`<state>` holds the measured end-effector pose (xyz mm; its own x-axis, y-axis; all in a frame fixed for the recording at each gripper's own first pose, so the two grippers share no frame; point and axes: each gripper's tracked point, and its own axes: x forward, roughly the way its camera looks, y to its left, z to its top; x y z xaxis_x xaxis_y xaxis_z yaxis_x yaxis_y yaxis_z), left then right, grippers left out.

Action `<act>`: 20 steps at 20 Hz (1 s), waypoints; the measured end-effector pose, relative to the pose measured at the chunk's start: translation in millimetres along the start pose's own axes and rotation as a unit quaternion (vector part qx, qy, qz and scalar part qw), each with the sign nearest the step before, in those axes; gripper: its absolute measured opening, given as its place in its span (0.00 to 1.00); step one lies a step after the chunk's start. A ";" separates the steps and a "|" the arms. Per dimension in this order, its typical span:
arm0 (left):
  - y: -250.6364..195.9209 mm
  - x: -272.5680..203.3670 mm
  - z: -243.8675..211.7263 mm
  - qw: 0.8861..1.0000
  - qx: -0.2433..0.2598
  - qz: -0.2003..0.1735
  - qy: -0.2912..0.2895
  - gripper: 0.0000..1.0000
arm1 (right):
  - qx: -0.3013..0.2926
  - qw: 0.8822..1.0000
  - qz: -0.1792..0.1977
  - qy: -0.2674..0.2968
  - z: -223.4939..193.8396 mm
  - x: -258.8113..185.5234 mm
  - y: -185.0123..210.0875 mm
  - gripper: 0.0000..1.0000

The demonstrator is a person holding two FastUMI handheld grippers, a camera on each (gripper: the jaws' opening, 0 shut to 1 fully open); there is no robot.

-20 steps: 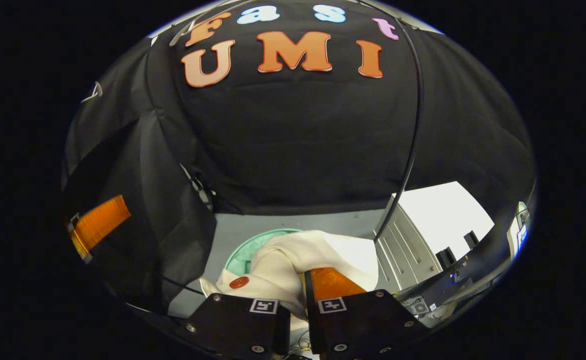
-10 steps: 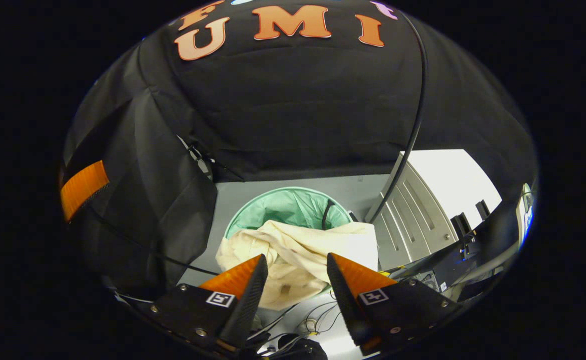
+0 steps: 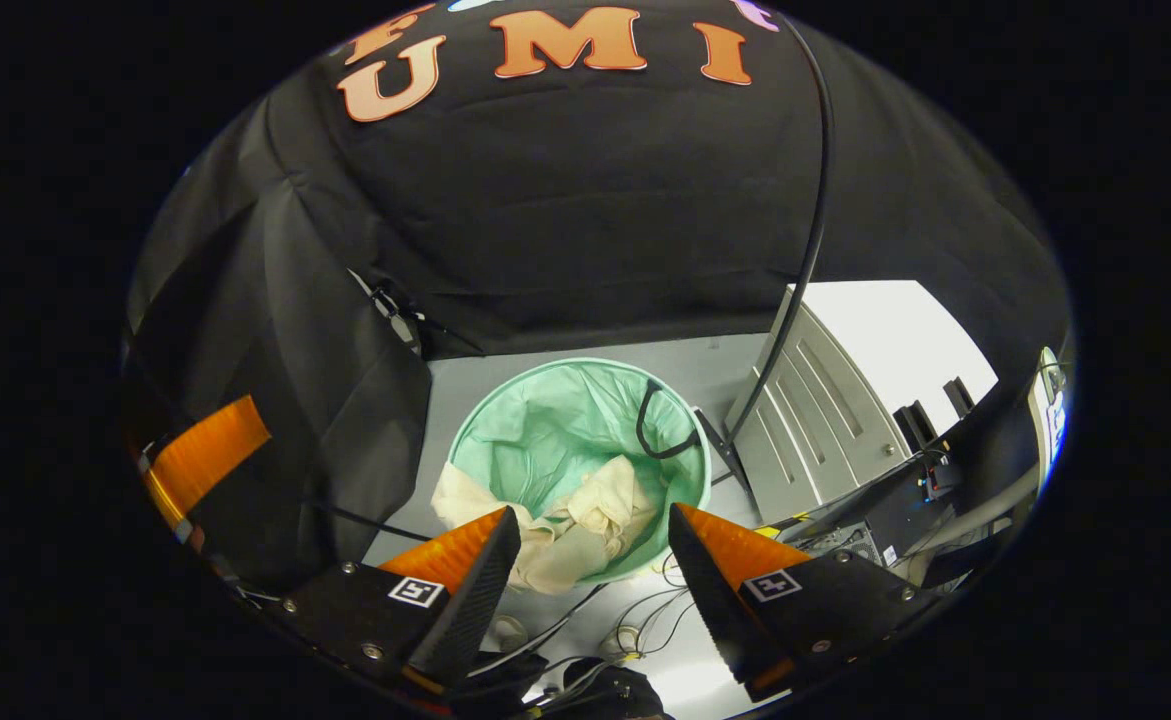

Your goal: Grasp the clothes on the hanger with both hands and then place them into the laundry hamper below.

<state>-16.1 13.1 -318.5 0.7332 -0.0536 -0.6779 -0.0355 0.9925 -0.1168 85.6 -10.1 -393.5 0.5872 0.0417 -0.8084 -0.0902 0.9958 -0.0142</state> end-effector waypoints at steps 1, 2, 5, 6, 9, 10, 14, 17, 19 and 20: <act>0.2 -2.4 -1.9 1.000 0.001 0.001 0.003 0.98 | 0.001 1.000 0.003 -0.006 2.4 -6.1 0.9 0.93; 0.3 -5.6 -0.7 1.000 0.003 0.000 0.002 0.98 | 0.003 1.000 0.006 -0.015 5.5 -12.9 1.7 0.93; 0.9 -18.3 7.5 1.000 0.010 -0.001 -0.010 0.98 | 0.004 0.999 0.017 -0.049 22.5 -37.7 6.3 0.93; 0.9 -23.7 11.8 1.000 0.011 -0.002 -0.013 0.98 | 0.008 0.998 0.021 -0.058 27.9 -46.0 8.0 0.93; 2.6 -42.1 37.3 0.999 0.009 -0.002 -0.043 1.00 | 0.010 0.995 0.023 -0.099 55.2 -72.9 5.0 0.93; 4.3 -48.3 50.2 0.998 0.011 0.002 -0.059 1.00 | 0.005 0.993 0.019 -0.117 69.8 -85.8 2.7 0.93; 11.6 -78.3 107.6 0.990 0.024 0.018 -0.134 1.00 | 0.003 0.983 0.029 -0.181 122.8 -136.9 6.7 0.93; 8.6 -100.3 149.3 0.983 0.024 0.019 -0.183 1.00 | 0.002 0.970 0.026 -0.240 166.0 -184.6 3.1 0.93; 3.8 -115.7 175.2 0.976 0.028 0.015 -0.214 0.94 | 0.003 0.960 0.027 -0.279 188.6 -212.5 -0.1 0.93; 2.0 -124.1 186.8 0.973 0.029 0.014 -0.229 0.94 | 0.002 0.955 0.024 -0.297 201.5 -226.5 -2.8 0.93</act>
<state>19.6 42.2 -99.0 0.9586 0.0154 -0.2843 -0.0317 0.9981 -0.0528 115.0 -6.0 -91.7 0.9347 0.1257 -0.3323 -0.1271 0.9917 0.0175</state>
